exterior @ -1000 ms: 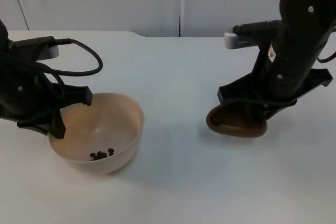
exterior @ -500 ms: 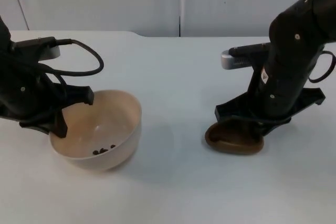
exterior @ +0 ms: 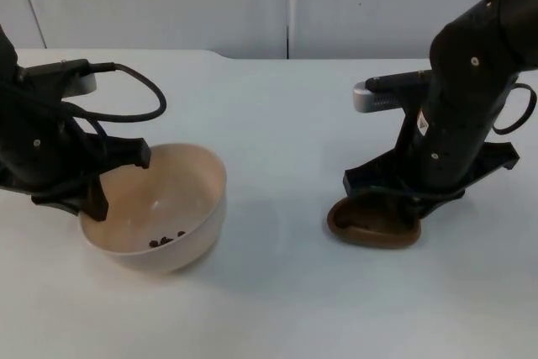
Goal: Pick up the bowl with the left hand and pour the coffee beans from the cup into the bowl with the right hand.
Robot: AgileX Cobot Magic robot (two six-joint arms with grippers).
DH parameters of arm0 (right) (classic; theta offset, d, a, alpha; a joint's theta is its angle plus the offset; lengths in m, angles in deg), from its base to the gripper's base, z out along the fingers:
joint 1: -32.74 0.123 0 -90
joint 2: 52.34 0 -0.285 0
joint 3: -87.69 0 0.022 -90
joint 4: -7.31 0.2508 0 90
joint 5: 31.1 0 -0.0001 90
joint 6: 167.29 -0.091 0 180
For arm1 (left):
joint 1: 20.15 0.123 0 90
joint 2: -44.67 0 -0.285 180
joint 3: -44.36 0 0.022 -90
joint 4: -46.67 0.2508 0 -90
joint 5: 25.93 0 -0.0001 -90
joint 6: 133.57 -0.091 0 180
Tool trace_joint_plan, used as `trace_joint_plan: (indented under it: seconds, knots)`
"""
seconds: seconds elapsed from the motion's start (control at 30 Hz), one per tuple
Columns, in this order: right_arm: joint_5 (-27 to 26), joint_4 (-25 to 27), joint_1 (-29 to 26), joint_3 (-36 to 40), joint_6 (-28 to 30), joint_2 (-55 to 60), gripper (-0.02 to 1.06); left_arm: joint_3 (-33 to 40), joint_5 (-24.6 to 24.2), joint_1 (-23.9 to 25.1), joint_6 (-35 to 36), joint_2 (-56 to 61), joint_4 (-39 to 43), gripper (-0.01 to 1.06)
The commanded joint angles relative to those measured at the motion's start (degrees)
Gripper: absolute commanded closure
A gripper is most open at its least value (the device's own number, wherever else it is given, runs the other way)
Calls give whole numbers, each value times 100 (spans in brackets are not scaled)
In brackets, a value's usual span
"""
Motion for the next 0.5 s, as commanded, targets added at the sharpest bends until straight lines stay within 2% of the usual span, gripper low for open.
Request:
trace_joint_plan:
  seconds: [0.0, 0.13, 0.23, 0.27, 0.43, 0.47]
  knots:
    - [-71, -23, -23, 9, -24, -28, 104, 42, 21, 14, -29, -137, 128, 105]
    - [-71, -23, -23, 9, -24, -28, 104, 42, 10, 14, -29, -137, 128, 105]
    - [-71, -23, -23, 9, -24, -28, 104, 42, 10, 14, -29, -137, 128, 93]
    - [-71, -23, -23, 9, -24, -28, 104, 42, 10, 14, -29, -137, 128, 93]
    - [-95, -23, -23, 9, -68, -28, 104, 31, 38, 14, -29, -137, 128, 54]
    - [-95, -23, -23, 9, -68, -28, 104, 31, 38, 14, -29, -137, 128, 54]
